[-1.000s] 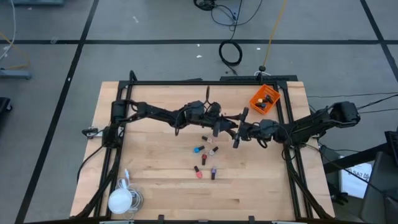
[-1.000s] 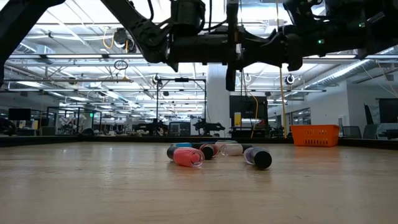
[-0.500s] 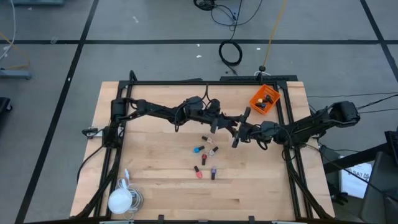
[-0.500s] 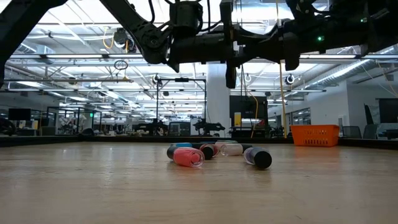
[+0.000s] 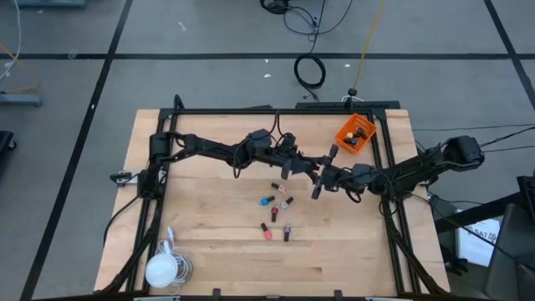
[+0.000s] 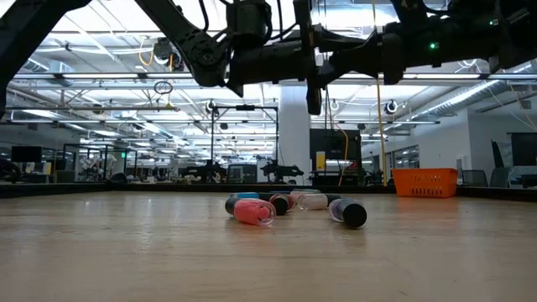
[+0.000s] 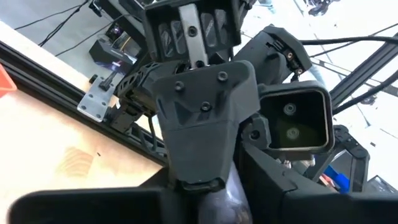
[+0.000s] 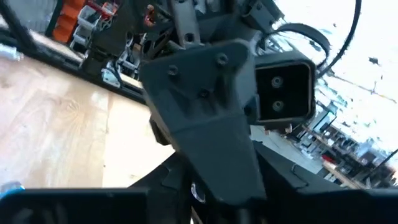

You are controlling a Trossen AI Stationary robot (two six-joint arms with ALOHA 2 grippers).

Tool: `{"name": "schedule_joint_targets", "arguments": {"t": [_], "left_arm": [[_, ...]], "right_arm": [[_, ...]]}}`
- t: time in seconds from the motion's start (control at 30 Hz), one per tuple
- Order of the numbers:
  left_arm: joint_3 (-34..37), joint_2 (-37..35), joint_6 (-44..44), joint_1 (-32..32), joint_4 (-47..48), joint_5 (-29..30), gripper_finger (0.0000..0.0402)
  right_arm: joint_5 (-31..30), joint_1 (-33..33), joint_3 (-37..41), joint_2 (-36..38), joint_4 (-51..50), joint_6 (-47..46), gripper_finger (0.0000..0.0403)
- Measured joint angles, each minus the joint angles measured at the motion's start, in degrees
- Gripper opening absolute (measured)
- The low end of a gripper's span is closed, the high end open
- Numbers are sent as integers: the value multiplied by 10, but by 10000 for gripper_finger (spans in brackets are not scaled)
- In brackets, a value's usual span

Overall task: Pick & Place Nail Polish
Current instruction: Put the light blue nail polish bottle into the orange basket

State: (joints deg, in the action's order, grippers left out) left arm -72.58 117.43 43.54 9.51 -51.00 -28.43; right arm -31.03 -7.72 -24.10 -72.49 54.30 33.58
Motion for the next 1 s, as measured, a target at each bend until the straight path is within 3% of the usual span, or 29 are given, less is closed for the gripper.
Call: {"name": "schedule_joint_targets", "arguments": {"t": [0.53, 0.8, 0.93, 1.0], "left_arm": [[0, 0, -56, 10, -1, -7, 242], [0, -2, -47, 54, 3, -33, 265], [-2, -5, -38, 79, -9, 22, 263], [-2, -5, -27, 82, -5, 18, 260]], "right_arm": [[-3, 1, 1, 0, -2, -10, 104], [-20, -13, 2, 6, 11, -13, 104], [21, -19, 3, 5, -1, -22, 104], [1, -20, 3, 7, 6, -15, 104]]}}
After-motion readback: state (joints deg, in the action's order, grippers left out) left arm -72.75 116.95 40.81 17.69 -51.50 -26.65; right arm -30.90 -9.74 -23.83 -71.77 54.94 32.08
